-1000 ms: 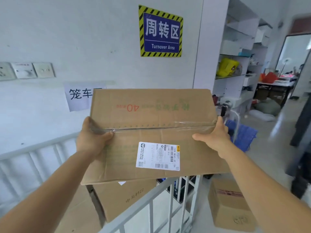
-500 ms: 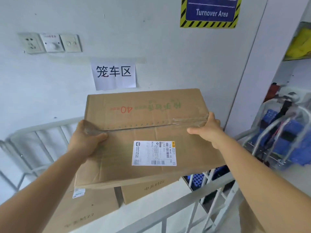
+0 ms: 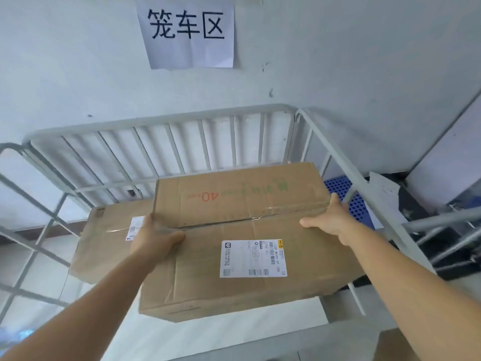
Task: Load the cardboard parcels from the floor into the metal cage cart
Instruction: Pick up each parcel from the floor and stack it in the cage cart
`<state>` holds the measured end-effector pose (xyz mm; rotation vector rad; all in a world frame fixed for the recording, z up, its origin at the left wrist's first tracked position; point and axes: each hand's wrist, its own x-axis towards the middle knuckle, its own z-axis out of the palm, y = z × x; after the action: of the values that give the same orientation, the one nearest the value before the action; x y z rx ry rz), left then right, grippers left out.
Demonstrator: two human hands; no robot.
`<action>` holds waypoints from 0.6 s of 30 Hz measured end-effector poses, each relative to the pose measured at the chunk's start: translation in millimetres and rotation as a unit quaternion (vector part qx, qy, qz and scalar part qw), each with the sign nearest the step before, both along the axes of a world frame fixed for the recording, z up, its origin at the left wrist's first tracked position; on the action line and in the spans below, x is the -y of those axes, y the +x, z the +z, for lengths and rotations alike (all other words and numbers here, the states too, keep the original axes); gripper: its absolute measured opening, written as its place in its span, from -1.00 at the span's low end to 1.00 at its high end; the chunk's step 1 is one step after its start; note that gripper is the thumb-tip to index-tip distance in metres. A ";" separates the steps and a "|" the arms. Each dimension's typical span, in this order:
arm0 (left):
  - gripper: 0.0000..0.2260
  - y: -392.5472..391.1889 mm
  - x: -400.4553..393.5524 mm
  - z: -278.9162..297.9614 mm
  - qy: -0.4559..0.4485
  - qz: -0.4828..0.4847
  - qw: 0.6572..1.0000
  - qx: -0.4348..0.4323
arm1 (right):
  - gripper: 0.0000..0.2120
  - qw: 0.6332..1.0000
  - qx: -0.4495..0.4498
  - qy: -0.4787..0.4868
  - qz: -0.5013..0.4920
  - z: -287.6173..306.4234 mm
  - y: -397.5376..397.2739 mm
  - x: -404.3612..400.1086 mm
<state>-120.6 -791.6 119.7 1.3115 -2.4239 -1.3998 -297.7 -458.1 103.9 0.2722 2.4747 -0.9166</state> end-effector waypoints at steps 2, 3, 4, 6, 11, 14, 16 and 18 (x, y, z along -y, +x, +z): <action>-0.09 -4.1 -2.7 -23.0 0.026 0.005 0.999 0.020 | 0.24 0.999 0.029 0.015 0.003 -25.0 -4.9 -2.5; -0.07 -6.4 -2.8 -36.2 0.034 0.010 0.999 0.031 | 0.25 0.999 0.043 0.022 0.006 -37.4 -7.2 -3.2; -0.05 -8.4 -3.3 -48.2 0.042 0.013 0.998 0.044 | 0.25 0.998 0.057 0.030 0.009 -48.6 -8.6 -3.6; -0.08 -12.3 -4.5 -72.5 0.052 0.020 0.996 0.064 | 0.26 0.996 0.080 0.048 0.013 -72.0 -11.2 -3.8; -0.22 -23.7 -5.1 -137.4 0.041 0.018 0.991 0.129 | 0.23 0.987 0.130 0.090 0.014 -125.3 -18.0 -3.1; -0.22 -30.0 -5.4 -173.2 0.049 0.015 0.986 0.160 | 0.22 0.983 0.150 0.101 0.007 -155.8 -24.1 -0.6; -0.27 -34.6 -3.8 -196.6 0.059 0.013 0.982 0.178 | 0.21 0.981 0.164 0.106 0.000 -177.5 -27.0 1.8; -0.32 -39.6 -0.9 -219.6 0.071 0.016 0.979 0.192 | 0.18 0.978 0.173 0.116 -0.007 -201.7 -29.2 2.4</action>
<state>-160.2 -790.6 -99.8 1.7974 -2.5507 -1.4508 -326.9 -460.5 -97.8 0.4846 2.2512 -0.5290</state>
